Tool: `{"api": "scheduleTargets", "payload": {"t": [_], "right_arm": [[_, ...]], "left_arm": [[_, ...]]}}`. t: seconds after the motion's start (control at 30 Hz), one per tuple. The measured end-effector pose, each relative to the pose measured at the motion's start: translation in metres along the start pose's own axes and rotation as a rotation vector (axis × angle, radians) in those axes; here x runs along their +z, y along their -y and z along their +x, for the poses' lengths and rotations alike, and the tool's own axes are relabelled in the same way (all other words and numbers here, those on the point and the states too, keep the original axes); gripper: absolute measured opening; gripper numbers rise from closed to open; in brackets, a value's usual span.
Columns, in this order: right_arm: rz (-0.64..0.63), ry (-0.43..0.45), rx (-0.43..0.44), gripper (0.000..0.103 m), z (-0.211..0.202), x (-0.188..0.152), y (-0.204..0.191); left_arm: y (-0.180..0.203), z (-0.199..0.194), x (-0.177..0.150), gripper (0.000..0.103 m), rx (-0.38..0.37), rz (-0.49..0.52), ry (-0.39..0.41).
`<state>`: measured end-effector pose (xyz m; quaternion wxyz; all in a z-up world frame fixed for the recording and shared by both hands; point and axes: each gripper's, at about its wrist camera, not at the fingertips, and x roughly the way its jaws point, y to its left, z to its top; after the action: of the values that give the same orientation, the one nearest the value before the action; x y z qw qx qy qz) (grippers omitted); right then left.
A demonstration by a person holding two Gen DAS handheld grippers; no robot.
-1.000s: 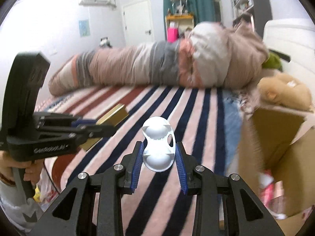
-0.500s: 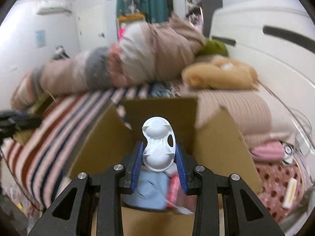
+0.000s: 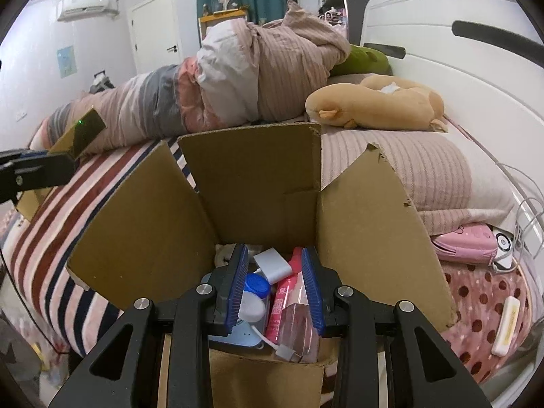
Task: Organize rigid objects
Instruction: 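Lower the gold bar into the box and open the left gripper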
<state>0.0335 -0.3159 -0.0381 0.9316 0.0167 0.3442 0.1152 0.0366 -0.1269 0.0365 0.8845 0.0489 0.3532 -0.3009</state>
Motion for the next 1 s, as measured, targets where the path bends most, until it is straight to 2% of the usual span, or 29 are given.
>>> {"api": "scheduleTargets", "payload": {"t": [0.13,0.3,0.43,0.57,0.73,1.0], "right_arm": [[0.017,0.018,0.021,0.028,-0.003,-0.002,0.003],[0.026,0.042,0.071,0.028,-0.007,-0.004,0.008],[0.031,0.059,0.100,0.028,-0.009,-0.005,0.010],[0.010,0.058,0.119,0.028,-0.006,-0.006,0.006],[0.014,0.056,0.127,0.028,-0.003,-0.006,0.008],[0.029,0.060,0.117,0.029,-0.004,-0.005,0.009]], "left_arm": [[0.007,0.011,0.007,0.015,0.001,0.027,-0.037],[0.026,0.051,0.031,0.015,-0.038,0.079,-0.158],[0.043,0.091,0.046,0.015,0.000,0.160,-0.267],[0.044,0.116,0.048,0.015,0.028,0.185,-0.325],[0.040,0.133,0.046,0.015,0.040,0.179,-0.375],[0.037,0.131,0.046,0.015,0.053,0.178,-0.362]]}}
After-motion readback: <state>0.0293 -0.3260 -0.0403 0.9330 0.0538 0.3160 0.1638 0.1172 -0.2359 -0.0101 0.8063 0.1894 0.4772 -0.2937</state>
